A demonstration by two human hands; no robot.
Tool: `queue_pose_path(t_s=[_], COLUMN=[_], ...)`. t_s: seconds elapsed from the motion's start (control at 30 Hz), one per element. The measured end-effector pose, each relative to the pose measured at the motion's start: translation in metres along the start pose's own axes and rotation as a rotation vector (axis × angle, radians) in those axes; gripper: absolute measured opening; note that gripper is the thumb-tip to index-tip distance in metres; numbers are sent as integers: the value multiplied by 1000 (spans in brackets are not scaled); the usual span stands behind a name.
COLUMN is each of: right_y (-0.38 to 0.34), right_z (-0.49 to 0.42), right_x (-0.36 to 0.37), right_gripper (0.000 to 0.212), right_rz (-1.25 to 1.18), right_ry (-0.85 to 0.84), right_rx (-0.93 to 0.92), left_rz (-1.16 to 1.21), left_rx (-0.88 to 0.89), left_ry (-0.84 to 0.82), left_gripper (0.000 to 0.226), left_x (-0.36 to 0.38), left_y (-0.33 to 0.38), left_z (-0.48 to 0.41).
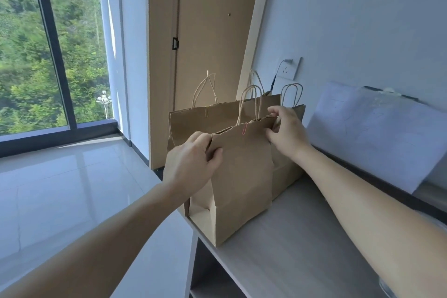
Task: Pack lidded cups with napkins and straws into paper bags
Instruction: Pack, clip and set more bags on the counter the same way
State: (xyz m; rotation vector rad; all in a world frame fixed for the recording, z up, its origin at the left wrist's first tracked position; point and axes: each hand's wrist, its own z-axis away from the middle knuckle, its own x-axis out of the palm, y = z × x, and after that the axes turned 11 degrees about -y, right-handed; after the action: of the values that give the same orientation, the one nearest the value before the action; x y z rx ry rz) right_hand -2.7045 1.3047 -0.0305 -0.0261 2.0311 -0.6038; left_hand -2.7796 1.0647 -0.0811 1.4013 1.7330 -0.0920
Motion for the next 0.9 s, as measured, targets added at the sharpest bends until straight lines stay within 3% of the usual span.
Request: queue_pose_path(t_s=[0.03,0.17,0.27,0.4,0.5,0.9], right_y=[0,7,16,31,46,108], right_z=[4,28,56,108,159,441], right_x=[-1,-12,-29,-71,-111,-270], right_gripper=[54,61,65,65,62,72], right_rz=[-4,8,25,53,60,285], right_ry=[-2,-23,-108,-159,-146,-159], right_rx=[6,38,77,145,203,571], left_rz=[-52,-300,-576,-791,-704,-481], left_rx=[26,181,326,253,274,670], left_ry=[19,95,115,-55,-69,-387], left_gripper=[16,79,80,82,76,58], left_x=[-1,2,7,17,27,118], left_y=[2,12,35,77,125,396], left_z=[-3,-17,-20,-11,-2,95])
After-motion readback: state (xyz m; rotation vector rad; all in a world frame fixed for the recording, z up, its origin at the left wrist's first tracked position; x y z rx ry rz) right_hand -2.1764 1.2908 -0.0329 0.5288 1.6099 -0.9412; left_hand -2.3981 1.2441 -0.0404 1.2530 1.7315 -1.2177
